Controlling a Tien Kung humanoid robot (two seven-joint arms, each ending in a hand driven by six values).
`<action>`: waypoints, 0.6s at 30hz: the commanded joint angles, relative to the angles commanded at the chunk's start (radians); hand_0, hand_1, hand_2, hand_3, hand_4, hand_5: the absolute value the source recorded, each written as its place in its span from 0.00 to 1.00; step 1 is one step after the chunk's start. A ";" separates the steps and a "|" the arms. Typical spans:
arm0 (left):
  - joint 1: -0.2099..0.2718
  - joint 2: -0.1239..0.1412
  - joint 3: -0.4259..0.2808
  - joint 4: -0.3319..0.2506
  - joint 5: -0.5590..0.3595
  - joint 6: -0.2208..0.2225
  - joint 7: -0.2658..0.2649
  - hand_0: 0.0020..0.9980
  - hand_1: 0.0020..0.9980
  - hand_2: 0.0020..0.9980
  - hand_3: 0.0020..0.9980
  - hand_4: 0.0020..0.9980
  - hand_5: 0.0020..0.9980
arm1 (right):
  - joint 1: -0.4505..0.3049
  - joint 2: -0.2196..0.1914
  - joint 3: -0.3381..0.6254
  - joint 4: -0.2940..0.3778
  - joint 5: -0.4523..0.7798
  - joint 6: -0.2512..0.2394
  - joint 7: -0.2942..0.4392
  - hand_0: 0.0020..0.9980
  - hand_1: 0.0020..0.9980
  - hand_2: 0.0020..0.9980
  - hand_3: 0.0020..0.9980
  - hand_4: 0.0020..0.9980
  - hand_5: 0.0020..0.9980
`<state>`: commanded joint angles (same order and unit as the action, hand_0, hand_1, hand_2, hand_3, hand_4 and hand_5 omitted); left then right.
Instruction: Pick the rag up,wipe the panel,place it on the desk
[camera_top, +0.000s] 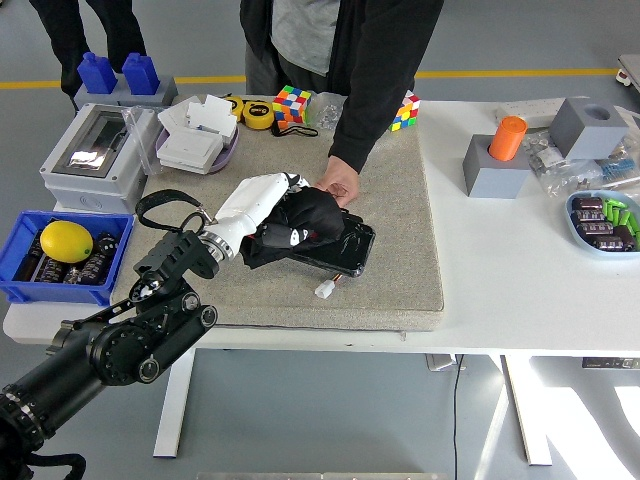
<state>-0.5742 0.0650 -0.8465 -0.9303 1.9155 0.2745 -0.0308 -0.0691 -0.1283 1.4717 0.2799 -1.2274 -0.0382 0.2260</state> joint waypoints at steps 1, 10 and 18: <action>0.001 0.001 -0.017 0.005 0.003 0.002 -0.002 0.23 0.33 0.43 0.55 0.72 0.00 | 0.000 0.000 0.000 0.000 0.000 0.000 0.000 0.59 0.60 0.52 0.53 0.88 0.34; 0.006 0.011 -0.124 0.055 0.023 0.003 -0.009 0.23 0.33 0.43 0.55 0.72 0.00 | 0.000 0.001 0.000 0.000 0.000 0.001 0.000 0.59 0.60 0.52 0.53 0.88 0.34; 0.015 0.021 -0.218 0.107 0.048 0.007 -0.020 0.23 0.33 0.43 0.56 0.72 0.00 | -0.001 0.001 0.001 0.001 0.000 0.001 0.000 0.59 0.60 0.52 0.53 0.88 0.34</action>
<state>-0.5596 0.0862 -1.0648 -0.8229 1.9634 0.2819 -0.0509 -0.0702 -0.1276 1.4725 0.2805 -1.2275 -0.0369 0.2256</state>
